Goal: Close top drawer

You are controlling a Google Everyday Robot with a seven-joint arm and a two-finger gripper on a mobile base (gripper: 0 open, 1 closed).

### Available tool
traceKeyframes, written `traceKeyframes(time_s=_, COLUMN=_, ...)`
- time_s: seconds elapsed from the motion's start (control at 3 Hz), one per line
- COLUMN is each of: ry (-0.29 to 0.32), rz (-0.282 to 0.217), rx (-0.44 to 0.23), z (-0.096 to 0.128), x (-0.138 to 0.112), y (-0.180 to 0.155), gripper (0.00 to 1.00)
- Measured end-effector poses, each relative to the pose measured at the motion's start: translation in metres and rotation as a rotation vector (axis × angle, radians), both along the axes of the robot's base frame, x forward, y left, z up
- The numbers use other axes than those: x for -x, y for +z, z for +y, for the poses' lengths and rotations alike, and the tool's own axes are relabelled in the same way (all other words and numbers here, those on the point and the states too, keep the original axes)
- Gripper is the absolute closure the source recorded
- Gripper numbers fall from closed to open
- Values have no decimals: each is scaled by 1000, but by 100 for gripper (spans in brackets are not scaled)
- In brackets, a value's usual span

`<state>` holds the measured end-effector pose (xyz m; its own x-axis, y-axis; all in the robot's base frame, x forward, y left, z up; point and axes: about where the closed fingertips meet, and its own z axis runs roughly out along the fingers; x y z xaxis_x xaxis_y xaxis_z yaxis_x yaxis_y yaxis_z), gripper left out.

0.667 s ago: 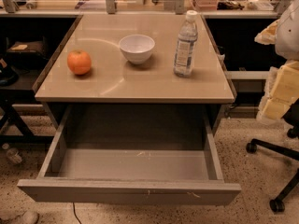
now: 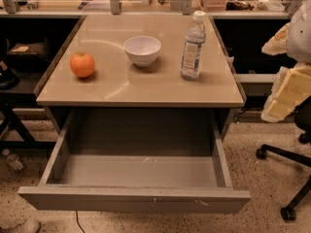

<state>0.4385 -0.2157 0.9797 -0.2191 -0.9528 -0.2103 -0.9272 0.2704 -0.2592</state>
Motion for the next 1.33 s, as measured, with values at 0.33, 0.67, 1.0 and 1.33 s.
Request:
traceKeyframes(time_s=0.33, ry=0, rz=0, rx=0, z=0, x=0, y=0, gripper=41)
traceKeyframes(time_s=0.67, ry=0, rz=0, rx=0, z=0, x=0, y=0, gripper=65)
traceKeyframes(time_s=1.0, ry=-1, rz=-8, rx=13, z=-3, x=2, y=4, gripper=88)
traceKeyframes(time_s=1.33, ry=-22, rz=36, rx=52, z=-13, x=30, y=-7, gripper=100)
